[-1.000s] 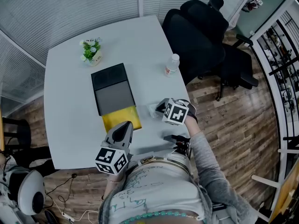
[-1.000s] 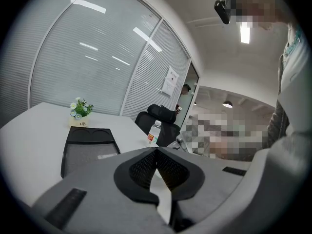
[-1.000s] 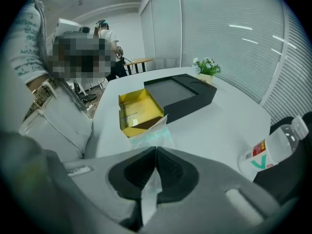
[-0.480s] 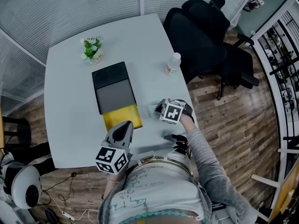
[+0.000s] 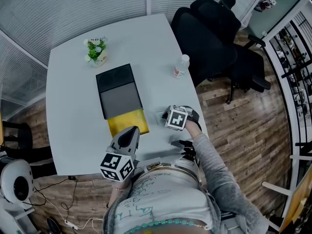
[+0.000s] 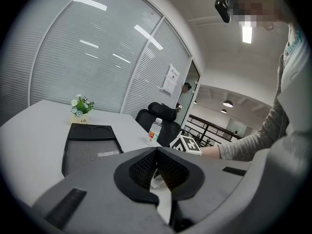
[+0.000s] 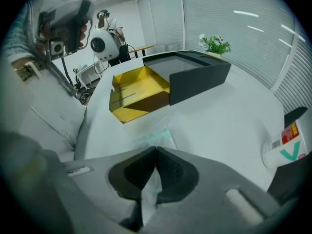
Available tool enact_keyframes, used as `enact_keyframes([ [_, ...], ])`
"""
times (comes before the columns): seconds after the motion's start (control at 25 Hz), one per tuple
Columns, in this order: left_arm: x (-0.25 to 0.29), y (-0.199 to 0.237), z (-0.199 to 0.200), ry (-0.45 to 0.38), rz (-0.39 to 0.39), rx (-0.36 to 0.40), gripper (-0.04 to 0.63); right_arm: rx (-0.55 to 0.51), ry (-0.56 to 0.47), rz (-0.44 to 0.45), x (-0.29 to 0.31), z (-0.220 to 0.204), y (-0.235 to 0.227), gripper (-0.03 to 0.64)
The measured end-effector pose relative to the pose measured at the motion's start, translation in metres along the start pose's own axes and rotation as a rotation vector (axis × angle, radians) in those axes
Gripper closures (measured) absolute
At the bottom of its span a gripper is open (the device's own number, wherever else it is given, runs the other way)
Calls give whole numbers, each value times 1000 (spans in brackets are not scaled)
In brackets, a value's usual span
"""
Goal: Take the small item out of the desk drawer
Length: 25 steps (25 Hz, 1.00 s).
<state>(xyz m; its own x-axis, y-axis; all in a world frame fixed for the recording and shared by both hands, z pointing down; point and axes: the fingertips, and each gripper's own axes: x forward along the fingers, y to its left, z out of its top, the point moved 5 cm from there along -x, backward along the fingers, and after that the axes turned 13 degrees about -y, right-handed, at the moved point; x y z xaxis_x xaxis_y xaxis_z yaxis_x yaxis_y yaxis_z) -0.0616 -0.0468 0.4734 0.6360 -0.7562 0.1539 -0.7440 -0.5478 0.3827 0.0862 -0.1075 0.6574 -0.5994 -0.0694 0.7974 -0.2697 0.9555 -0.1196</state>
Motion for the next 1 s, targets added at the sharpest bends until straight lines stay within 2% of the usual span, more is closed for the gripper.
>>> enact_keyframes([
  [1.0,4,-3,-5,24,-13,-2,597,-23,17,-55,12,-7,3,611],
])
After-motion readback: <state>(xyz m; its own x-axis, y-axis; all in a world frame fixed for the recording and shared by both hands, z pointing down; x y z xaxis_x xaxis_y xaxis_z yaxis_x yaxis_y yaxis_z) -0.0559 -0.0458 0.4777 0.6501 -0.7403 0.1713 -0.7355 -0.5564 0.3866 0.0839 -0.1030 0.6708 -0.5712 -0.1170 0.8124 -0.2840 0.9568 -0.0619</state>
